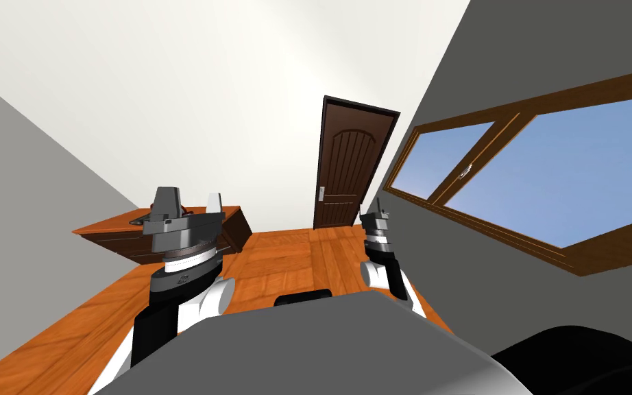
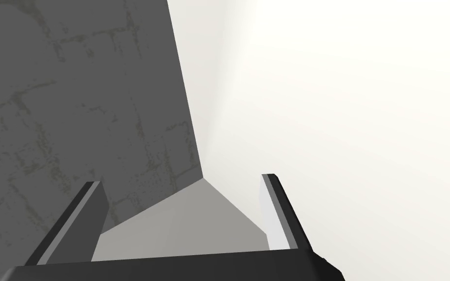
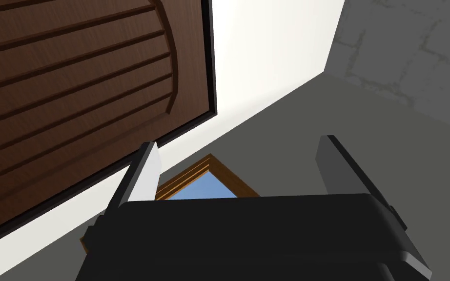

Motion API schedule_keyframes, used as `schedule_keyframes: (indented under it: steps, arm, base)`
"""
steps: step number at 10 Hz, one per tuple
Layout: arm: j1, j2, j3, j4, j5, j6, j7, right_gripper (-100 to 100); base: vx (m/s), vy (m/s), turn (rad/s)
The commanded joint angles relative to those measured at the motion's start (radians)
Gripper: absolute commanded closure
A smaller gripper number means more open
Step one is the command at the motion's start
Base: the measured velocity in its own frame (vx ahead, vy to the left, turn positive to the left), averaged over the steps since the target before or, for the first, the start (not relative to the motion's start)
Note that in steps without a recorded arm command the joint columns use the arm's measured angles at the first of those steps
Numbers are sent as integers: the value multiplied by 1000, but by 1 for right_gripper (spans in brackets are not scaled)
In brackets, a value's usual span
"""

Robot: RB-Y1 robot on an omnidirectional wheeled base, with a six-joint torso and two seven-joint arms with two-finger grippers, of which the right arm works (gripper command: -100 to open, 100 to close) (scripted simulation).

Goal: Pull the door open

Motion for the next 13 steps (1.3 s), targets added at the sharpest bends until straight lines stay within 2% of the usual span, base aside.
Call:
schedule_keyframes:
  steps: [1,7,13]
  arm:
    - [-18,-6,1,38,-21,2,-28,-100]
    - [-81,-28,-8,165,-96,9,-118,-100]
    - [-155,-46,-18,312,-183,17,-222,-100]
  base:
    - [131,-44,87]
    - [95,-34,77]
    - [93,-45,88]
